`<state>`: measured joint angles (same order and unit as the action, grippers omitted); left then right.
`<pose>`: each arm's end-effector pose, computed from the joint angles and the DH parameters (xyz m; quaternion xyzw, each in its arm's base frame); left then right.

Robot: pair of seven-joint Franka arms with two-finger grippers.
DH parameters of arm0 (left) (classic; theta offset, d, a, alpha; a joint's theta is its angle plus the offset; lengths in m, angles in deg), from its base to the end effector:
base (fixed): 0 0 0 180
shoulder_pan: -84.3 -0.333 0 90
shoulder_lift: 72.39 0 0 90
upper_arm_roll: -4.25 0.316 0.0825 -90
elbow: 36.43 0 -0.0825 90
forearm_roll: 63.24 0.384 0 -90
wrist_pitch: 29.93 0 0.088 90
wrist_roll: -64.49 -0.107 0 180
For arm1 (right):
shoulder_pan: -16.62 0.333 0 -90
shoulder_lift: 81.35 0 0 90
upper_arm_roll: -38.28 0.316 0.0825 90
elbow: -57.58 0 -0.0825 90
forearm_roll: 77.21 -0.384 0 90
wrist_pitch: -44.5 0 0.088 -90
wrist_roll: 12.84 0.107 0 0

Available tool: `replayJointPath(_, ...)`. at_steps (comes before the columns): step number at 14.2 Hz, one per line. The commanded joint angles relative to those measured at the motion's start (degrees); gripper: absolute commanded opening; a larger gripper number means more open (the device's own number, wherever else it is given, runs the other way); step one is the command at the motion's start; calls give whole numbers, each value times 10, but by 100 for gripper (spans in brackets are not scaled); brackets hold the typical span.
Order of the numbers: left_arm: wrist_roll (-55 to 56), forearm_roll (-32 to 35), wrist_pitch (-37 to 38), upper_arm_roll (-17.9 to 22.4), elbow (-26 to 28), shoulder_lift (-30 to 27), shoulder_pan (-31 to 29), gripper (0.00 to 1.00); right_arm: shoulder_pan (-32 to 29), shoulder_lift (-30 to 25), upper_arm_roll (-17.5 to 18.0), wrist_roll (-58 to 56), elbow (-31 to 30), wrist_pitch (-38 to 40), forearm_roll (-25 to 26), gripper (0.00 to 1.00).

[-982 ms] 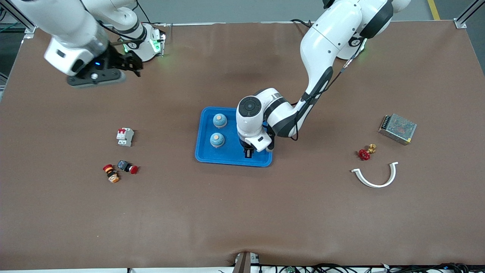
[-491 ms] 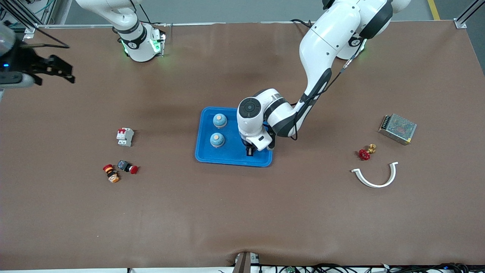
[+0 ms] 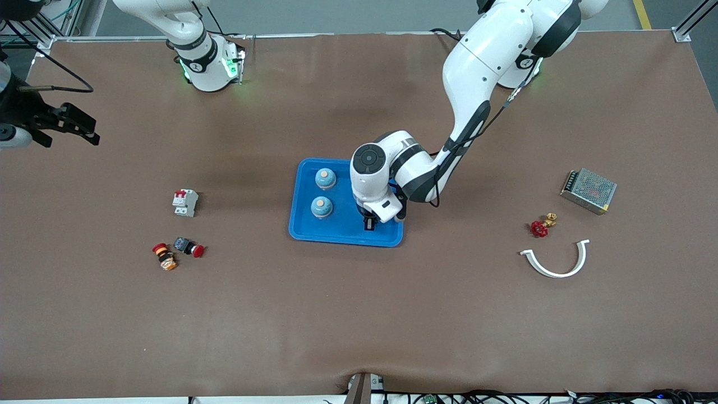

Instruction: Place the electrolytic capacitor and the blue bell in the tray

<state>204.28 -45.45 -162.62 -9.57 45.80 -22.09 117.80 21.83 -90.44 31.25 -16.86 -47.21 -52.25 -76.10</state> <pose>0.5202 -0.5067 0.1786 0.7336 0.6790 0.0225 0.0185 0.5116 -0.0224 0.5960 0.9997 0.0209 0.0086 0.0004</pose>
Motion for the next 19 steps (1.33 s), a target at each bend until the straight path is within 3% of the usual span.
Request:
replayJointPath(1,5,11,9,3,7,-6,8,100,-1,9,3,4,-1,-11,-1,100)
replayJointPath(4,4,13,29,2,7,-17,7,100,-3,41,3,6,19,-53,0,100)
replayJointPath(7,2,12,52,0,4,-31,7,100,9,89,3,2,126,-48,26,100)
replayJointPath(9,-3,9,66,-7,3,-43,4,100,16,111,4,9,167,-51,78,100)
replayJointPath(11,-10,7,80,-13,2,-51,2,100,4,137,8,48,192,-52,75,100)
replayJointPath(13,-11,7,81,-16,2,-61,-2,100,-9,144,14,133,193,-53,75,100)
replayJointPath(15,-36,5,94,-17,2,-66,-4,100,2,138,22,138,189,-44,70,100)
replayJointPath(16,-54,5,102,-18,1,-67,-9,100,-11,132,35,133,184,-37,30,100)
replayJointPath(17,-72,4,108,-19,0,-71,-17,100,-46,117,49,112,169,-34,-11,100)
replayJointPath(19,-121,4,119,-23,0,-87,-43,100,-123,101,95,-15,124,-54,-26,100)
